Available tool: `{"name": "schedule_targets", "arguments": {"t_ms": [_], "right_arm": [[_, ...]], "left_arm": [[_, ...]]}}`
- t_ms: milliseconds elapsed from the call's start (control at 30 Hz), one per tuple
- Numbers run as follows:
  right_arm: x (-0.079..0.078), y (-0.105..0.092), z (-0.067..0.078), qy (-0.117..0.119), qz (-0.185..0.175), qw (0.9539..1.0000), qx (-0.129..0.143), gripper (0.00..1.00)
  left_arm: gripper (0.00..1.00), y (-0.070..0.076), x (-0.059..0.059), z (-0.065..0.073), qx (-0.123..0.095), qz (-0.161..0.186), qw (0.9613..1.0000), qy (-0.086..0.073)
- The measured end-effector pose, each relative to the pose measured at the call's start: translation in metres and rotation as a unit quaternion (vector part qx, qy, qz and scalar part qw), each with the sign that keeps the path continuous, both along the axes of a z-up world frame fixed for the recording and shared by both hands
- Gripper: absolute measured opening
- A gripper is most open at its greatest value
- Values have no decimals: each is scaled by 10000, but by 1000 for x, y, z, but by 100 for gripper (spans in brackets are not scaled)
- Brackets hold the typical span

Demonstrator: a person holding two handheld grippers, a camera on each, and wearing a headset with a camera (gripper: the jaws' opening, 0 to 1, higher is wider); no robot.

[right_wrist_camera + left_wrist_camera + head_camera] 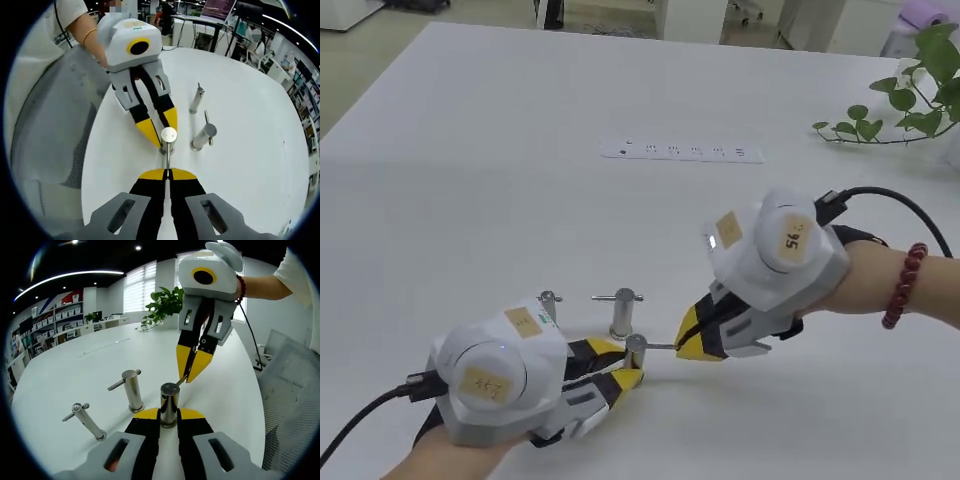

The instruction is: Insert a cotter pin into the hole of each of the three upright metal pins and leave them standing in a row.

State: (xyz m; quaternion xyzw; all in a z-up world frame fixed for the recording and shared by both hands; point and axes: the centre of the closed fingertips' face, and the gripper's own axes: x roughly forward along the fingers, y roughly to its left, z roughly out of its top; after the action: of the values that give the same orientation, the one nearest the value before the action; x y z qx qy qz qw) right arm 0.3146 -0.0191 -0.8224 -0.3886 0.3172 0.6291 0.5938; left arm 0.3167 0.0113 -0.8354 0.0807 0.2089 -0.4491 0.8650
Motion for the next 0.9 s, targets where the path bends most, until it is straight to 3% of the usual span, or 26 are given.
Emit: {"name": "schedule_targets", "arguments": {"t_ms": [900], "right_arm": [[-2,11,6,5,-45,9999,114,3]], "left_arm": [[11,-1,2,0,-121,62,9999,7]]}}
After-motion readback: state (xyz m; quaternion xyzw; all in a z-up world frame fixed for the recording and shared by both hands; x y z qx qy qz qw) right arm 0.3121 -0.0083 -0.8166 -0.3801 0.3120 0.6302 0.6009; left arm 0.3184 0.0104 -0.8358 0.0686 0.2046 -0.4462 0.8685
